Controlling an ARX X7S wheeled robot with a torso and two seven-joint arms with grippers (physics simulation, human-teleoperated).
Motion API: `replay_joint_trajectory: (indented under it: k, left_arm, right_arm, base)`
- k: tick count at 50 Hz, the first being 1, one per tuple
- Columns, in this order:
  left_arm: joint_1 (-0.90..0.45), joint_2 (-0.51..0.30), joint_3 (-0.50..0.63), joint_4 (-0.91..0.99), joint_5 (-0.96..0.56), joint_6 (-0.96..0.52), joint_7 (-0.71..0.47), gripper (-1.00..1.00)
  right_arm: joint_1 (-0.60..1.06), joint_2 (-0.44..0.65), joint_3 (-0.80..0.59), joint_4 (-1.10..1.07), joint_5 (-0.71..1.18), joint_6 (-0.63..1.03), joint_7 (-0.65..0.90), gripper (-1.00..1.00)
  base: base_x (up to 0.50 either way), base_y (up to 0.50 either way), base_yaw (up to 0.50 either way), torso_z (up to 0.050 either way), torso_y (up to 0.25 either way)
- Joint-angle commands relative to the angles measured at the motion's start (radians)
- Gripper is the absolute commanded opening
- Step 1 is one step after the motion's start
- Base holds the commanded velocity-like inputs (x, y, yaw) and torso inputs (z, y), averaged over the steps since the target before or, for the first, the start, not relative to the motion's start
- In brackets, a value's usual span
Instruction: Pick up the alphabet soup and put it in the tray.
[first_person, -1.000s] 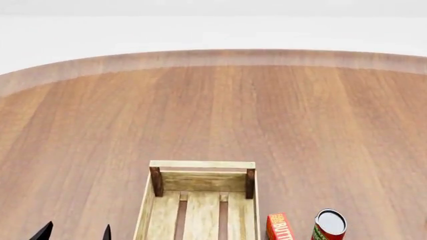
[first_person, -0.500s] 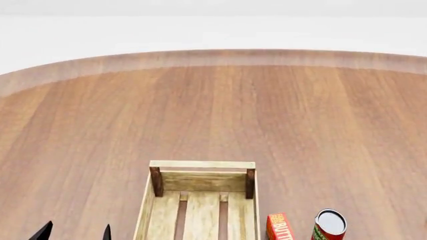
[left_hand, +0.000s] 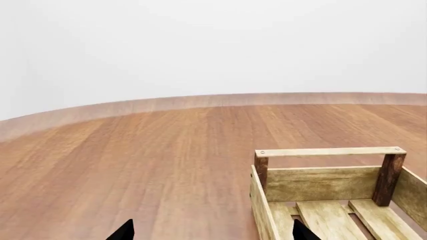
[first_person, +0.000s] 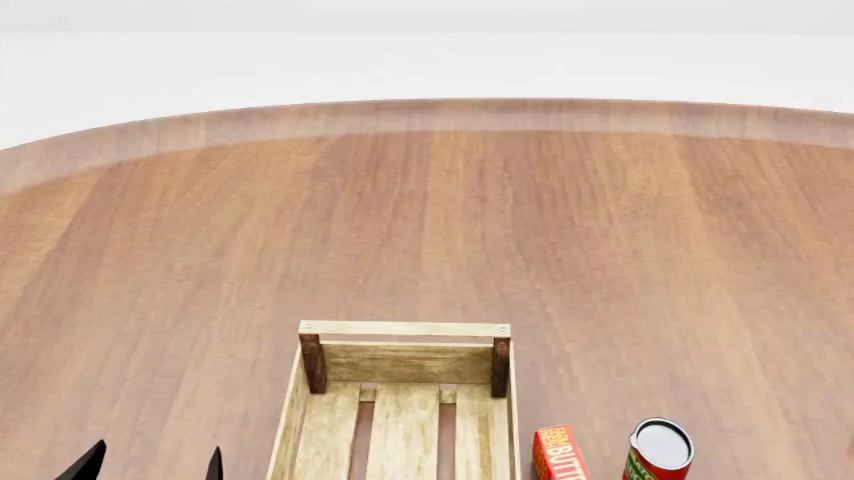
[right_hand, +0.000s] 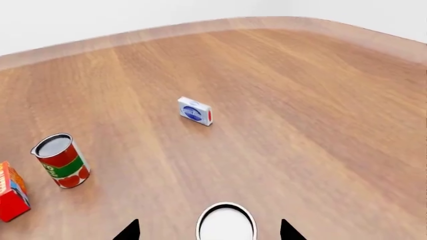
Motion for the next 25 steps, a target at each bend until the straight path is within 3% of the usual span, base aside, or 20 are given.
replay_joint_trajectory:
  k: [1,25]
  left_arm:
    - [-0.001,-0.003,0.004,0.0,-0.006,0.002,-0.003,1.0]
    - [0.006,-0.012,0.015,0.012,-0.014,0.003,-0.013,1.0]
  right_arm:
    - [0.025,0.01,-0.007,0.046,-0.011,0.004,-0.006,1.0]
    - [0.162,0.061,-0.082,0.196,-0.055,0.022,0.002,1.0]
  base:
    - [0.0,0.0,0.0,0.0,0.0]
    - [0.0,0.0,0.0,0.0,0.0]
